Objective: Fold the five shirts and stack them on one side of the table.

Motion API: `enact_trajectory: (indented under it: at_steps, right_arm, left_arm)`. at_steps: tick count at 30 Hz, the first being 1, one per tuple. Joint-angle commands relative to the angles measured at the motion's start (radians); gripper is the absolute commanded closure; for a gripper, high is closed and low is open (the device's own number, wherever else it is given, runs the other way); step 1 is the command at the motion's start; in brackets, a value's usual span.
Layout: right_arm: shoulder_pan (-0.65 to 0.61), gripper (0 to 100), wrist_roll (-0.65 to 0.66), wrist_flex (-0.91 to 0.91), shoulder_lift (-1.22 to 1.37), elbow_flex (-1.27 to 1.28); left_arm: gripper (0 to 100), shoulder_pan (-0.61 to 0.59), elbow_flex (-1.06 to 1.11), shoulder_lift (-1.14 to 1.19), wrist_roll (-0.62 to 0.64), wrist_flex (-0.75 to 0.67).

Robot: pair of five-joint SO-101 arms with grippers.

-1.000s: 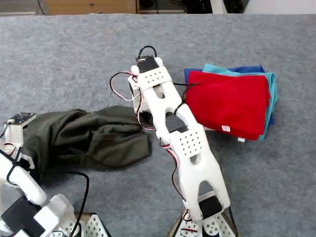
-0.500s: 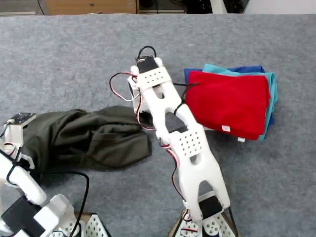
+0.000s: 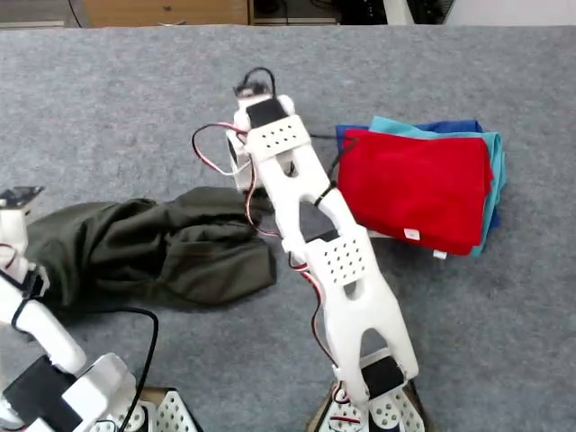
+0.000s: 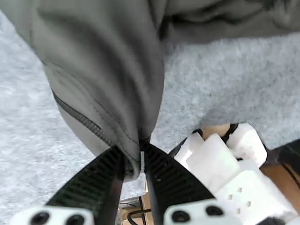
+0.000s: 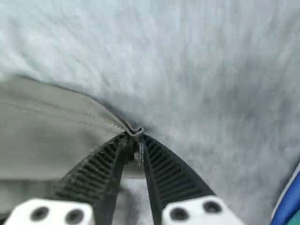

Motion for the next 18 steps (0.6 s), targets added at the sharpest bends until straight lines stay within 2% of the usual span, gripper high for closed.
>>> enact_trajectory:
  at_steps: [1, 7, 13, 15, 18]
  right_arm:
    - [0.024, 99.8, 0.041, -0.107, -0.058, -0.186]
    - [0.131, 99.8, 0.061, -0.301, -0.058, -0.32]
    - [0.22, 99.8, 0.109, -0.4, -0.01, -0.328]
    - [0.251, 99.8, 0.104, -0.45, 0.028, -0.329]
    - [0.274, 99.8, 0.104, -0.529, 0.085, -0.323]
  left_arm:
    - [98, 0.064, -0.055, -0.013, 0.169, -0.086]
    - [98, 0.115, -0.11, -0.013, 0.586, -0.35]
    - [98, 0.135, -0.126, -0.012, 0.905, -0.586]
    - [95, 0.147, -0.133, 0.004, 0.982, -0.629]
    - [83, 0.17, -0.166, 0.056, 1.119, -0.664]
